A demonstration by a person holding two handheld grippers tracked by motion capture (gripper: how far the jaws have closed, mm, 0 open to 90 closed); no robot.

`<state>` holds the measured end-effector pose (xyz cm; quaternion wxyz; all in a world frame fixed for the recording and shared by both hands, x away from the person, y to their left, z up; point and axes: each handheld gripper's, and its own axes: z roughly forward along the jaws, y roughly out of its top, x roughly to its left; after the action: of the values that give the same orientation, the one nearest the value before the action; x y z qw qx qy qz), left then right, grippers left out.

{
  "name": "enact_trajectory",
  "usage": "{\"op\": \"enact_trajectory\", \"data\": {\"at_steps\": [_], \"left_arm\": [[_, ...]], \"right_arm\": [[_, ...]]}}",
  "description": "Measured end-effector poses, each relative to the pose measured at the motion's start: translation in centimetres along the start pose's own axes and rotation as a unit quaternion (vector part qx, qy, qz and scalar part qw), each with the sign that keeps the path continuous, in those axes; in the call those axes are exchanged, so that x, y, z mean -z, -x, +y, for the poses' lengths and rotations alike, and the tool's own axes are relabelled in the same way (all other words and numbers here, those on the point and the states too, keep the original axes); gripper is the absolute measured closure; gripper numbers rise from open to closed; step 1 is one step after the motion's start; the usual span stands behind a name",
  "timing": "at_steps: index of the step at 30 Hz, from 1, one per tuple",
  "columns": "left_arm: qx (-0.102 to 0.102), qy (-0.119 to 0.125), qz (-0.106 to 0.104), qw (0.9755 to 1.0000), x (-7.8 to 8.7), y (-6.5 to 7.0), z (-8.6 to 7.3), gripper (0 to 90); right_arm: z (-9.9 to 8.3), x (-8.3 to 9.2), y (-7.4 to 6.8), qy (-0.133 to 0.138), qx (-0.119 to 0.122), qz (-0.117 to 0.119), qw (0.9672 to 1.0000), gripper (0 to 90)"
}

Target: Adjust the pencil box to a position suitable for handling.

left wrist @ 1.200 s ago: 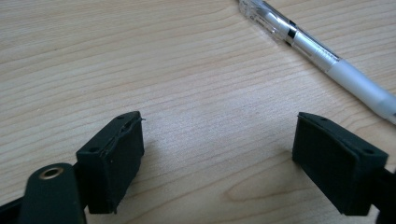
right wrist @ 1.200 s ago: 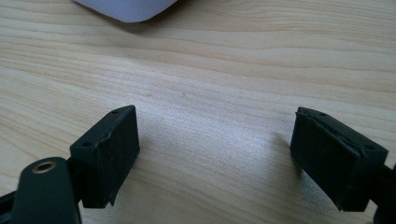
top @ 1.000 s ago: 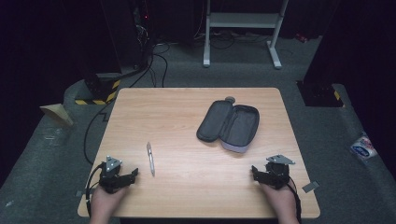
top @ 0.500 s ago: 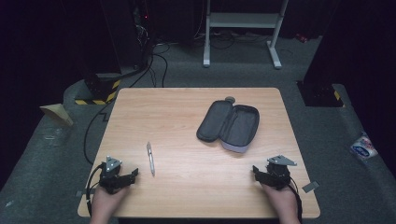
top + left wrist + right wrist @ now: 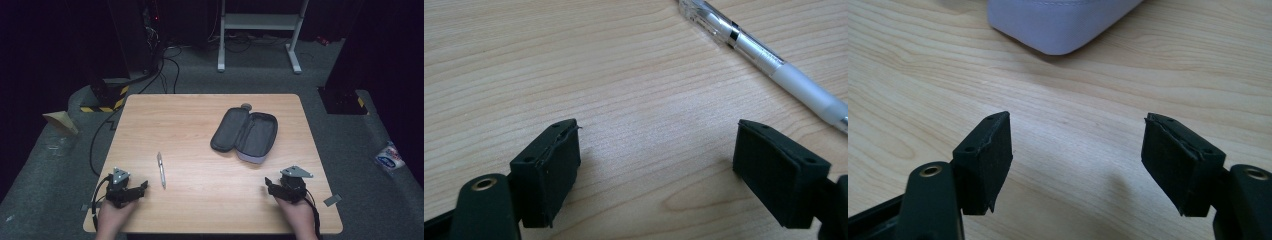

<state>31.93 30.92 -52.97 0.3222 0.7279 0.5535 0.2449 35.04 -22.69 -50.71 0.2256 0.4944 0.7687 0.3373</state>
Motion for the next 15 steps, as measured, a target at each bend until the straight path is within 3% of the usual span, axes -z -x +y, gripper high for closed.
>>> {"op": "enact_trajectory", "data": {"at_steps": [9, 15], "left_arm": [[0.005, 0.000, 0.000, 1.0000, -0.1, -0.1, 0.1, 20.1], [0.005, 0.001, 0.000, 1.0000, -0.1, -0.1, 0.1, 20.1]], "right_arm": [[0.5, 0.6, -1.0, 0.025, -0.009, 0.024, 0.9994, 30.7], [0.6, 0.8, -1.2, 0.042, 0.007, 0.030, 0.9986, 31.9]]}}
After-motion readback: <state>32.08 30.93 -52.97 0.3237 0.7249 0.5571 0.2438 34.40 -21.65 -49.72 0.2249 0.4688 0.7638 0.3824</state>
